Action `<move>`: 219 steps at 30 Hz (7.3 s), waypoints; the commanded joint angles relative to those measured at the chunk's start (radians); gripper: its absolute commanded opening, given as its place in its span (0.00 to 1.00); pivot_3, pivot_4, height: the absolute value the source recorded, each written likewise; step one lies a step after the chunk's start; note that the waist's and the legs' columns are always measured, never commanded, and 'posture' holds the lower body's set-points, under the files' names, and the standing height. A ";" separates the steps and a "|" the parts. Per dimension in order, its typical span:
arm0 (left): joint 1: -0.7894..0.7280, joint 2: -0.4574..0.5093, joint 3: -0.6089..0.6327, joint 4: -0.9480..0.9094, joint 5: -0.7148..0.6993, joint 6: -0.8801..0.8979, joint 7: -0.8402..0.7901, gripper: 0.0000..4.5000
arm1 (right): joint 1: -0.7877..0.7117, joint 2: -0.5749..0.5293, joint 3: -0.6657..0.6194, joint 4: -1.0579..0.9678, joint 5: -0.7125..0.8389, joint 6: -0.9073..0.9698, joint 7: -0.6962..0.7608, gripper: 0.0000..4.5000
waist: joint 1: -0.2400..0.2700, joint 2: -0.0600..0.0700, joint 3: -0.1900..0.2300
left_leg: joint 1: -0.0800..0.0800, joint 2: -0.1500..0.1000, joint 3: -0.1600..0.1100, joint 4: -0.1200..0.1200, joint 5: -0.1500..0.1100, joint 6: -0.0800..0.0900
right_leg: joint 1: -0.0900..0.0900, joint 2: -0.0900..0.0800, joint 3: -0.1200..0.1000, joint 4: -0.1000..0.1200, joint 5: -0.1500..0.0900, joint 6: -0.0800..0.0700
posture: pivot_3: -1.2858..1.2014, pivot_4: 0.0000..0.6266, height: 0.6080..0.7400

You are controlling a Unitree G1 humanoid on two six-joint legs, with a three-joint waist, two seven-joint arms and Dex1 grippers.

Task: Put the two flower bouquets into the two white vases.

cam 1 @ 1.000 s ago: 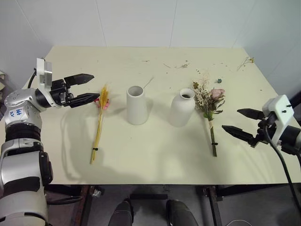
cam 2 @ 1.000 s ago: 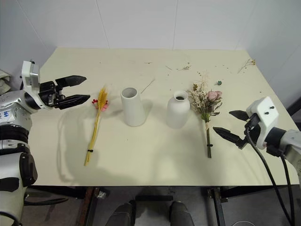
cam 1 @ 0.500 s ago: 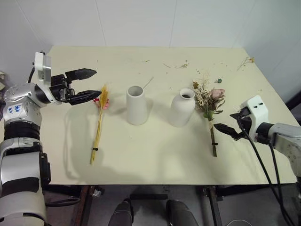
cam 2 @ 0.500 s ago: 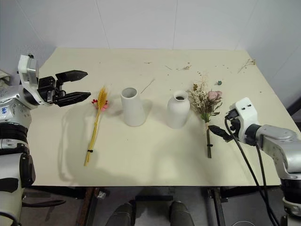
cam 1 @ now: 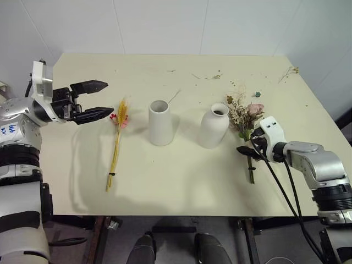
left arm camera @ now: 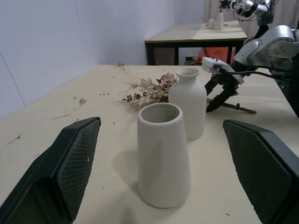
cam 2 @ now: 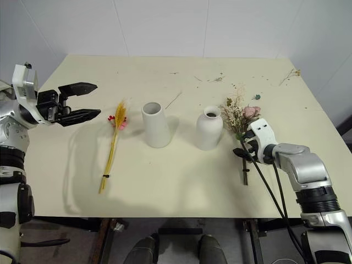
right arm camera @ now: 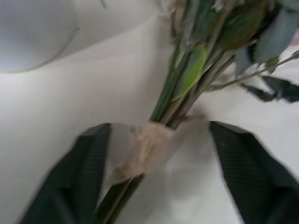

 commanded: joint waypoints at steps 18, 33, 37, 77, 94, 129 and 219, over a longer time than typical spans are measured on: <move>0.006 0.015 0.008 -0.050 -0.063 0.003 -0.112 1.00 | -0.097 0.017 -0.220 -0.147 -0.031 -0.091 -0.124 0.01 | -0.003 0.000 0.000 | 0.000 0.000 0.000 0.000 0.000 0.000 | -0.001 0.000 0.000 0.001 0.000 0.000 | 0.52 0.24 1.00; -0.007 -0.005 -0.028 -0.053 -0.130 0.016 -0.112 1.00 | -0.375 0.410 -0.290 -0.179 0.129 -0.469 -0.190 0.01 | -0.003 0.000 0.000 | 0.000 0.000 0.000 -0.004 0.000 0.000 | -0.002 0.000 0.000 0.001 0.000 0.000 | 0.52 0.24 1.00; 0.001 0.000 -0.045 -0.069 -0.148 0.027 -0.112 1.00 | -0.393 0.473 -0.281 -0.183 0.170 -0.481 -0.194 0.01 | -0.002 0.000 0.000 | 0.000 0.000 0.000 -0.004 0.000 0.000 | -0.002 0.000 0.000 0.002 0.000 0.000 | 0.52 0.24 1.00; 0.015 0.030 -0.048 -0.098 -0.176 0.049 -0.112 1.00 | -0.131 0.613 -0.217 -0.155 0.181 -0.676 -0.180 0.29 | -0.006 0.001 0.000 | 0.000 0.001 0.000 -0.005 0.000 0.000 | -0.002 0.001 0.001 0.001 -0.001 -0.001 | 0.52 0.24 1.00; 0.005 -0.002 0.059 -0.076 -0.223 0.110 -0.112 1.00 | 0.077 0.422 -0.234 -0.534 0.326 -0.445 -0.140 1.00 | 0.000 0.001 0.000 | 0.000 0.001 0.000 -0.005 0.000 0.000 | -0.002 0.001 0.001 0.001 -0.001 -0.001 | 0.52 0.24 1.00; 0.690 -0.142 0.225 -1.170 -0.020 0.810 1.150 1.00 | -0.052 -0.273 -0.192 -0.184 0.487 -0.260 0.805 1.00 | 0.001 0.000 0.000 | 0.001 0.001 0.003 -0.001 -0.002 -0.002 | 0.000 0.000 0.004 -0.005 0.000 0.001 | 0.52 0.24 1.00; -0.289 -0.489 0.341 0.092 -0.154 0.217 0.150 0.01 | 0.455 -0.078 -0.525 -0.994 0.925 -0.135 -0.140 1.00 | 0.005 -0.001 0.001 | -0.001 0.000 0.004 0.007 -0.005 -0.003 | 0.003 0.000 0.004 -0.007 0.003 0.004 | 0.52 0.24 1.00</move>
